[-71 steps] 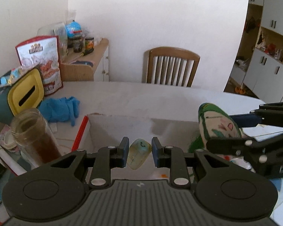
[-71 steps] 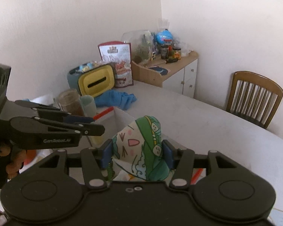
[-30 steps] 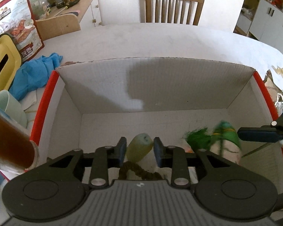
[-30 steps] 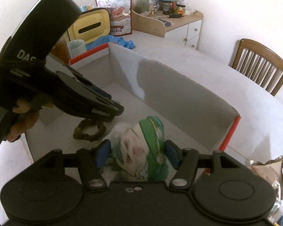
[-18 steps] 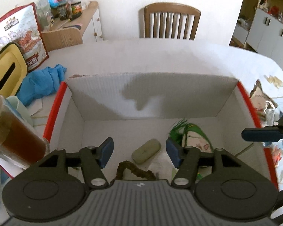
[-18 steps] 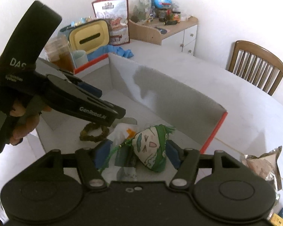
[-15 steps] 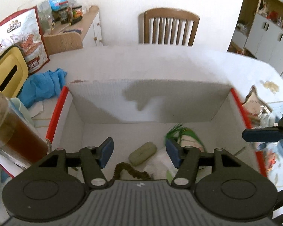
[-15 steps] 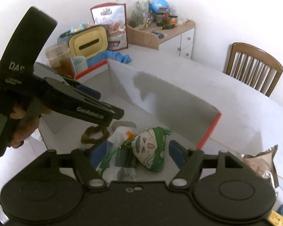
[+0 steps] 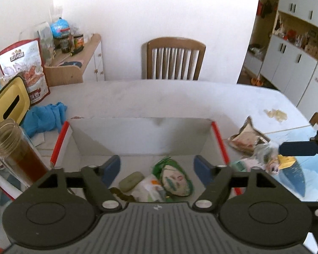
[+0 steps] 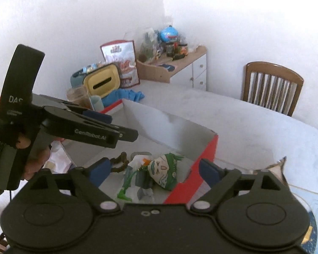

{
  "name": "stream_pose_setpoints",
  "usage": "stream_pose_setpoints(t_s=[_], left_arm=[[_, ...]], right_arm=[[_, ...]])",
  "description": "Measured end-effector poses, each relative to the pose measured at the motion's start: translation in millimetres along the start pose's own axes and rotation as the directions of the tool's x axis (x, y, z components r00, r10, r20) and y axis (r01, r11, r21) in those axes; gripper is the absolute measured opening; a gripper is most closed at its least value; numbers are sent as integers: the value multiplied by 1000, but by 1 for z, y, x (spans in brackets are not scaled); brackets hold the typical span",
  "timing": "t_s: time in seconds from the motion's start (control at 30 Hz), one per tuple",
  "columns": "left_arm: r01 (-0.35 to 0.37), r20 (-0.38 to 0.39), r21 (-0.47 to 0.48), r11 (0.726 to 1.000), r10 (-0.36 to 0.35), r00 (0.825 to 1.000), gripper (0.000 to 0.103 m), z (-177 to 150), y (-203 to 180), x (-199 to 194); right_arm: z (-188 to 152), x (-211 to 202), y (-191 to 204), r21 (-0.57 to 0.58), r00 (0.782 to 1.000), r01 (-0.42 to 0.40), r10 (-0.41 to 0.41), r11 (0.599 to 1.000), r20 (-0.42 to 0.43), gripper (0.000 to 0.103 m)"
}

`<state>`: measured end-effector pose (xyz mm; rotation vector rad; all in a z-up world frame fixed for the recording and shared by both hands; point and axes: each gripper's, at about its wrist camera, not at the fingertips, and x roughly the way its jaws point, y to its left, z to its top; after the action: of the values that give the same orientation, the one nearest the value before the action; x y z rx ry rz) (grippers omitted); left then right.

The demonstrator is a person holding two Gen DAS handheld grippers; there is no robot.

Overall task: Organize objects
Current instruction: 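Move both grippers back from the box to the pile on the table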

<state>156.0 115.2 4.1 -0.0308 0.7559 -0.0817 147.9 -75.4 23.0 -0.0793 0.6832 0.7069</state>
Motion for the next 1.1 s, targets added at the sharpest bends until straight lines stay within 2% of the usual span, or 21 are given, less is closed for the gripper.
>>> stream_pose_setpoints(t_s=[0.17, 0.3, 0.4, 0.57, 0.63, 0.8, 0.9, 1.1], left_arm=[[12, 17, -6, 1000, -12, 1000, 83, -3, -17, -13], [55, 12, -21, 998, -55, 998, 84, -10, -33, -22], [53, -3, -9, 999, -53, 999, 84, -15, -47, -23], [103, -8, -2, 995, -103, 995, 84, -22, -69, -27], [122, -17, -6, 992, -123, 992, 90, -24, -78, -26], [158, -18, 14, 987, -158, 987, 91, -31, -103, -23], [168, -26, 43, 985, -167, 986, 103, -35, -120, -19], [197, -48, 64, 978, -194, 980, 103, -46, -152, -3]], right_arm=[[-14, -31, -13, 37, 1000, 15, -16, 999, 27, 99], [-28, -51, -26, 59, 999, 36, -39, 998, 37, 100], [-39, -66, -41, 87, 997, 62, -65, 994, 33, 100], [-58, -85, -65, 133, 994, 105, -108, 986, 16, 100], [-65, -91, -74, 147, 992, 123, -126, 981, 11, 100], [-77, -102, -94, 171, 988, 152, -154, 973, -1, 100], [-82, -104, -107, 166, 984, 179, -179, 970, -13, 100], [-94, -105, -135, 173, 976, 218, -213, 960, -48, 100]])
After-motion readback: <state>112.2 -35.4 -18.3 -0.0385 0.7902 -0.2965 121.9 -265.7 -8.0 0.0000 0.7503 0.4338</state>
